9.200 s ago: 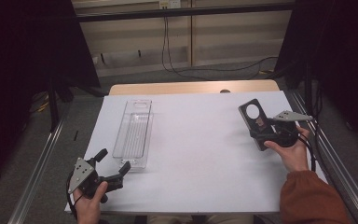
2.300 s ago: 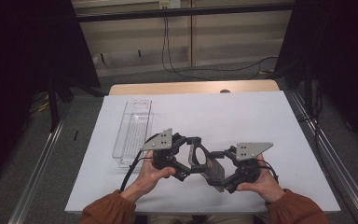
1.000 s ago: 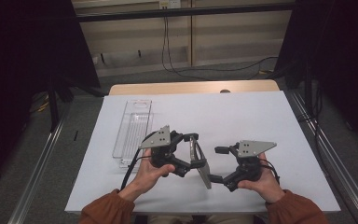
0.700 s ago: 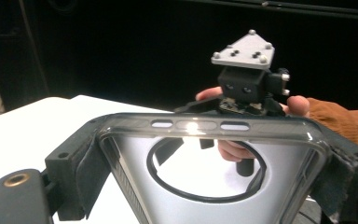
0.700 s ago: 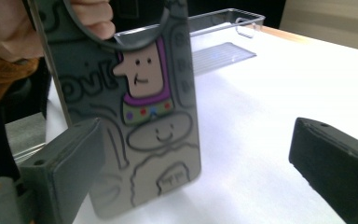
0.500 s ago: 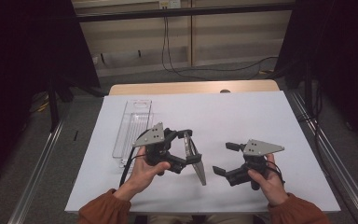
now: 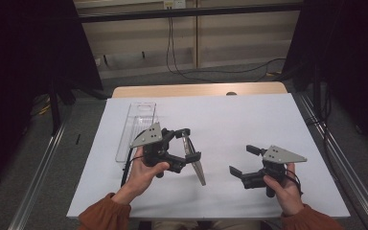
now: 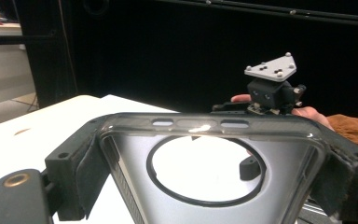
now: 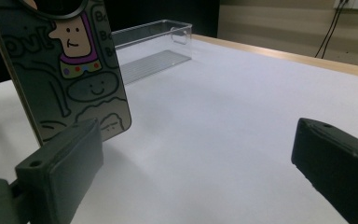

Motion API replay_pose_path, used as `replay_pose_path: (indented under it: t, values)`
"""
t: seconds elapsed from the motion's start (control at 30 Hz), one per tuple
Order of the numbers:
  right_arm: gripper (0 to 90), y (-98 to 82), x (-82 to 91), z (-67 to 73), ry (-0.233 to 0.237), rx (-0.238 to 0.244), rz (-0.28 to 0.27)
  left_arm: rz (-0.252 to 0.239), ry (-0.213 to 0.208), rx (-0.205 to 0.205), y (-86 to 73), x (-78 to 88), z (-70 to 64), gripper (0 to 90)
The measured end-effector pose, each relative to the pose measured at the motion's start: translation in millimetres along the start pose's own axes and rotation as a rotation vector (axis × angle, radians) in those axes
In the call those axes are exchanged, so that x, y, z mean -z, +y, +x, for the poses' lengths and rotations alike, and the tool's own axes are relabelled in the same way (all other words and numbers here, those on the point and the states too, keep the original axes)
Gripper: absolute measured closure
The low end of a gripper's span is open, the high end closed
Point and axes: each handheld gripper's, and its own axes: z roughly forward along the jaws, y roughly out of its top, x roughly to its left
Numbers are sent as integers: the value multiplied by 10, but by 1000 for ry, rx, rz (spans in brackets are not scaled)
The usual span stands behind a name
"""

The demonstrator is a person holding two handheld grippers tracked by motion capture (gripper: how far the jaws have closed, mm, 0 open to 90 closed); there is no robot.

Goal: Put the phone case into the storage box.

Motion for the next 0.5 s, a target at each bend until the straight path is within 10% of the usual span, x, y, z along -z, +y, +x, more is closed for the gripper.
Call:
replay_pose_path:
  t: [0.5]
  values:
    - [0,-113,298,-114,-164,12,-42,-28,73,-3,63,154,44,120]
